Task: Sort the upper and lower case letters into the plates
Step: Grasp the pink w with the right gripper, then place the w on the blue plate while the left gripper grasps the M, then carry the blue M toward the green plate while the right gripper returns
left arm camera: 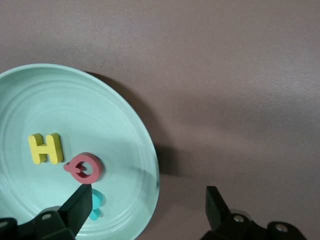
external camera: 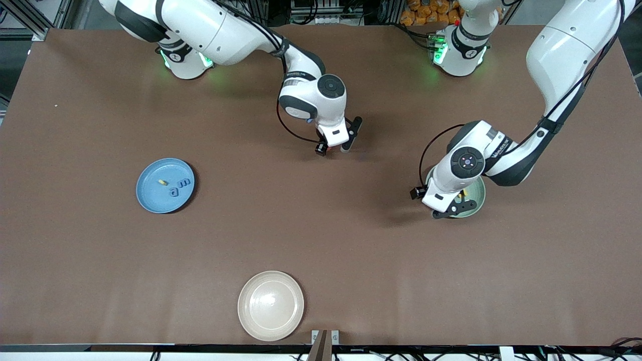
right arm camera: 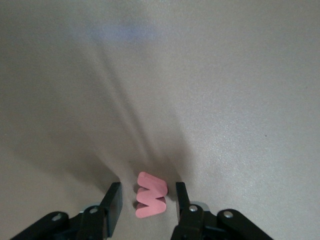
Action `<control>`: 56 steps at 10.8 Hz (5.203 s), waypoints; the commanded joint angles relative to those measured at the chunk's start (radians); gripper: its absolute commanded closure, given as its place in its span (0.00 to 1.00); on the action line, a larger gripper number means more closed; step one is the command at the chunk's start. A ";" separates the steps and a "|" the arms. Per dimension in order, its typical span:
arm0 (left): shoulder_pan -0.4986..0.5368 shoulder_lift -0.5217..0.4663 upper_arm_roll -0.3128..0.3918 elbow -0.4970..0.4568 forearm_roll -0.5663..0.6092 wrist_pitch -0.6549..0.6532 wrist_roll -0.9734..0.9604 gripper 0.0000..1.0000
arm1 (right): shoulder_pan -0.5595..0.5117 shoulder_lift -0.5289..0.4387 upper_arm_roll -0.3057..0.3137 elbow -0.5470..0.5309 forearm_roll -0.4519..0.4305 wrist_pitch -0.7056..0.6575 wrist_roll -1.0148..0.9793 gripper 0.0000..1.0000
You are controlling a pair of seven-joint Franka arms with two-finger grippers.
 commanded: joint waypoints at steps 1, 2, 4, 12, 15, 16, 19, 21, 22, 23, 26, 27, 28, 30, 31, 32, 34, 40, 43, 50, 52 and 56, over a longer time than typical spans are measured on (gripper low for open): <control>-0.013 0.000 0.001 0.018 -0.016 -0.023 -0.019 0.00 | -0.008 0.007 0.007 -0.003 -0.059 0.009 0.094 0.70; -0.015 -0.002 0.001 0.023 -0.016 -0.023 -0.019 0.00 | -0.010 0.007 0.007 -0.003 -0.066 0.009 0.097 0.88; -0.042 -0.002 0.001 0.026 -0.025 -0.023 -0.036 0.00 | -0.027 -0.005 0.007 -0.001 -0.053 0.000 0.102 1.00; -0.238 -0.009 -0.022 0.026 -0.040 -0.023 -0.273 0.00 | -0.260 -0.289 0.007 -0.003 0.215 -0.325 -0.156 1.00; -0.433 -0.011 -0.023 0.040 -0.040 -0.023 -0.526 0.00 | -0.336 -0.388 -0.071 -0.004 0.276 -0.539 -0.180 1.00; -0.488 -0.009 -0.023 0.050 -0.042 -0.023 -0.545 0.00 | -0.359 -0.399 -0.097 -0.006 0.276 -0.592 -0.173 1.00; -0.671 0.044 -0.016 0.144 -0.181 -0.015 -0.675 0.00 | -0.385 -0.406 -0.211 -0.050 0.272 -0.649 -0.170 1.00; -0.755 0.046 -0.015 0.115 -0.191 0.025 -1.011 0.00 | -0.404 -0.401 -0.315 -0.090 0.272 -0.611 -0.194 1.00; -0.771 0.052 -0.015 0.100 -0.192 0.063 -1.089 0.00 | -0.413 -0.401 -0.347 -0.148 0.272 -0.529 -0.220 1.00; -0.786 0.079 -0.010 0.092 -0.192 0.136 -1.170 0.00 | -0.436 -0.399 -0.364 -0.203 0.270 -0.443 -0.220 1.00; -0.844 0.104 0.082 0.067 -0.165 0.221 -1.226 0.00 | -0.478 -0.390 -0.406 -0.306 0.272 -0.255 -0.248 1.00; -0.883 0.121 0.127 0.061 -0.139 0.267 -1.234 0.00 | -0.479 -0.387 -0.407 -0.306 0.270 -0.253 -0.248 0.90; -0.906 0.115 0.169 0.064 -0.133 0.269 -1.242 0.00 | -0.484 -0.387 -0.407 -0.306 0.270 -0.253 -0.248 0.49; -0.917 0.121 0.174 0.074 -0.137 0.272 -1.242 0.00 | -0.487 -0.390 -0.410 -0.302 0.272 -0.256 -0.271 0.00; -0.918 0.121 0.174 0.066 -0.137 0.272 -1.243 0.00 | -0.487 -0.399 -0.410 -0.296 0.276 -0.267 -0.276 0.00; -0.920 0.121 0.174 0.063 -0.142 0.270 -1.260 0.00 | -0.486 -0.430 -0.410 -0.287 0.278 -0.284 -0.276 0.00; -0.935 0.116 0.174 0.061 -0.140 0.270 -1.304 0.00 | -0.478 -0.493 -0.409 -0.213 0.298 -0.377 -0.274 0.00; -0.947 0.123 0.174 0.061 -0.131 0.278 -1.305 0.43 | -0.478 -0.715 -0.447 -0.089 0.470 -0.446 -0.273 0.00; -0.949 0.120 0.174 0.061 -0.131 0.276 -1.305 0.85 | -0.478 -0.737 -0.516 0.034 0.592 -0.557 -0.271 0.00; -0.712 0.075 0.098 0.087 -0.148 0.064 -1.038 1.00 | -0.461 -0.752 -0.525 0.115 0.580 -0.572 -0.283 0.00; -0.531 0.058 0.019 0.087 -0.148 -0.029 -0.925 1.00 | -0.461 -0.751 -0.545 0.134 0.571 -0.589 -0.268 0.00; -0.261 -0.020 -0.049 0.087 -0.148 -0.180 -0.661 1.00 | -0.438 -0.745 -0.576 0.203 0.586 -0.690 -0.263 0.00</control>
